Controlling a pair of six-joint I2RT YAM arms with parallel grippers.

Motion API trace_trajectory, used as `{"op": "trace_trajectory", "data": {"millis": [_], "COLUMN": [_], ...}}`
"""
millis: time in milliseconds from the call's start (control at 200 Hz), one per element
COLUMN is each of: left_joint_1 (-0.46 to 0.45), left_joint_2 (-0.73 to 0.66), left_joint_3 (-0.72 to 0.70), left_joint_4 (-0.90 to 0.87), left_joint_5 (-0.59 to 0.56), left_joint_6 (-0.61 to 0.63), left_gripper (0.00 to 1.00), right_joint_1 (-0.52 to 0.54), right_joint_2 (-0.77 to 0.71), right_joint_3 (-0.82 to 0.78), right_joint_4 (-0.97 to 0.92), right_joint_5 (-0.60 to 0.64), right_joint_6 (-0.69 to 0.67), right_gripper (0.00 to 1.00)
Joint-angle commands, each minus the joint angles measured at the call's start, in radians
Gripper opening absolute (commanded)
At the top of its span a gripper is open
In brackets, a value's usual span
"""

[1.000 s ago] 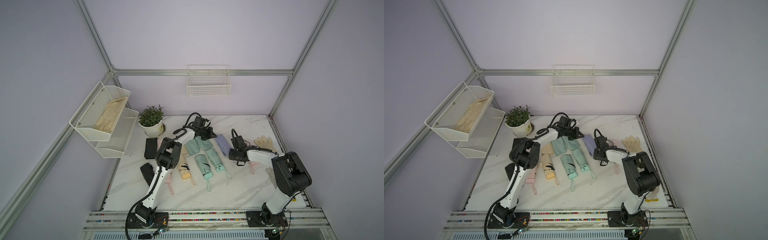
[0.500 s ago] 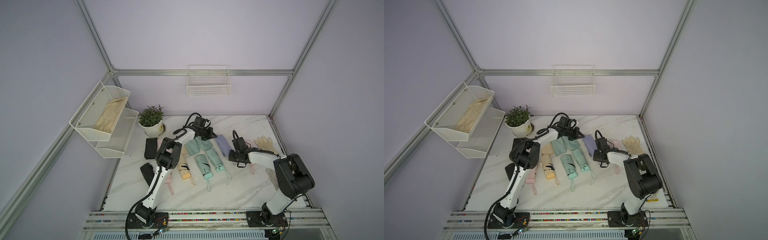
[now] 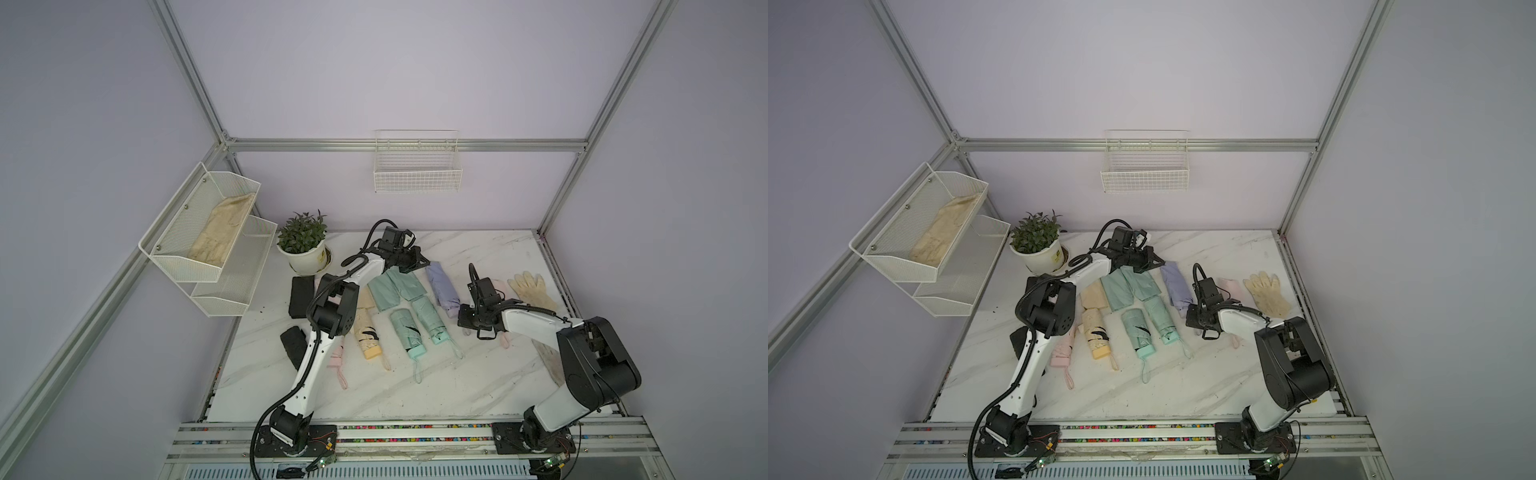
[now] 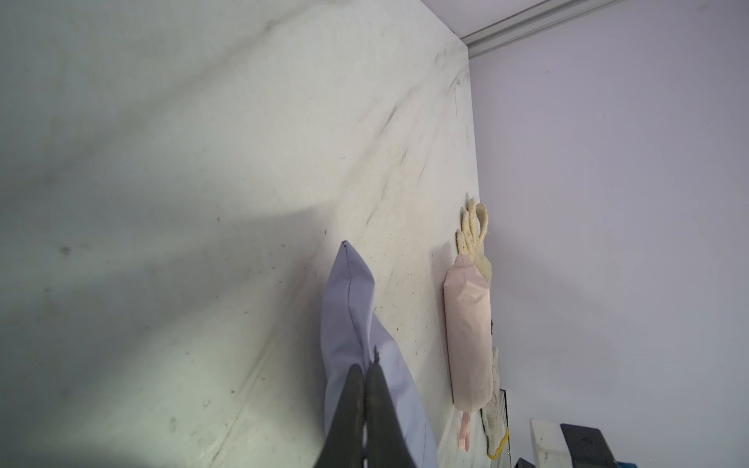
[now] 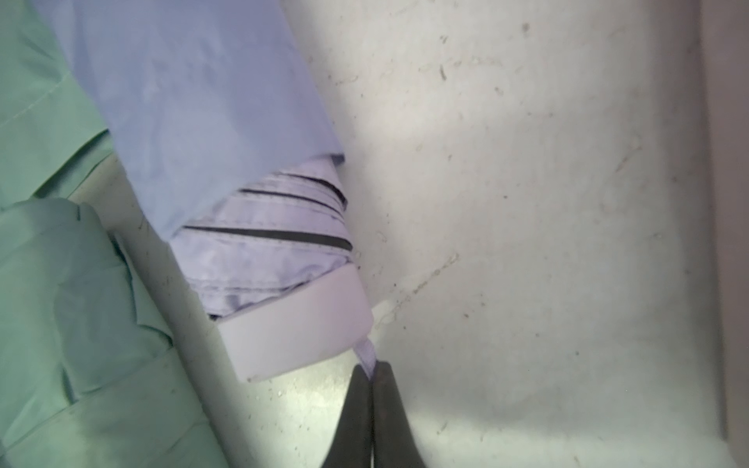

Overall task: Take umbrellas out of sleeves
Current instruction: Take out the umbrella from the umbrella sleeve.

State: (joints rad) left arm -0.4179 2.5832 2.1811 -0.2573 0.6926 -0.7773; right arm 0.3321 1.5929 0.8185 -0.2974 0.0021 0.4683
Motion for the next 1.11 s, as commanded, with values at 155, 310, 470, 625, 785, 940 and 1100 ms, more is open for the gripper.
{"op": "trace_trajectory", "data": {"millis": [155, 310, 470, 625, 785, 940, 1100], "left_joint_1": [0.021, 0.02, 0.027, 0.034, 0.037, 0.044, 0.051], "left_joint_2": [0.036, 0.033, 0.033, 0.034, 0.034, 0.026, 0.017], "left_joint_3": [0.085, 0.078, 0.081, 0.09, 0.091, 0.081, 0.072], "left_joint_4": [0.093, 0.098, 0.098, 0.107, 0.107, 0.107, 0.109], "left_joint_5": [0.004, 0.005, 0.002, 0.007, 0.005, 0.005, 0.005], "left_joint_6": [-0.045, -0.046, -0.046, -0.059, -0.061, -0.059, -0.057], "left_gripper": [0.0, 0.0, 0.0, 0.0, 0.0, 0.0, 0.0], "right_joint_1": [0.005, 0.005, 0.005, 0.005, 0.005, 0.005, 0.005], "right_joint_2": [-0.053, -0.056, -0.094, -0.151, -0.149, -0.162, -0.185], "right_joint_3": [-0.02, -0.027, -0.034, -0.046, -0.044, -0.048, -0.047], "right_joint_4": [-0.024, -0.021, -0.034, -0.051, -0.06, -0.066, -0.08], "right_joint_5": [-0.031, -0.036, -0.01, 0.025, 0.028, 0.043, 0.079], "right_joint_6": [-0.008, -0.008, -0.008, -0.007, -0.006, 0.001, 0.007], "right_gripper": [0.0, 0.0, 0.0, 0.0, 0.0, 0.0, 0.0]}}
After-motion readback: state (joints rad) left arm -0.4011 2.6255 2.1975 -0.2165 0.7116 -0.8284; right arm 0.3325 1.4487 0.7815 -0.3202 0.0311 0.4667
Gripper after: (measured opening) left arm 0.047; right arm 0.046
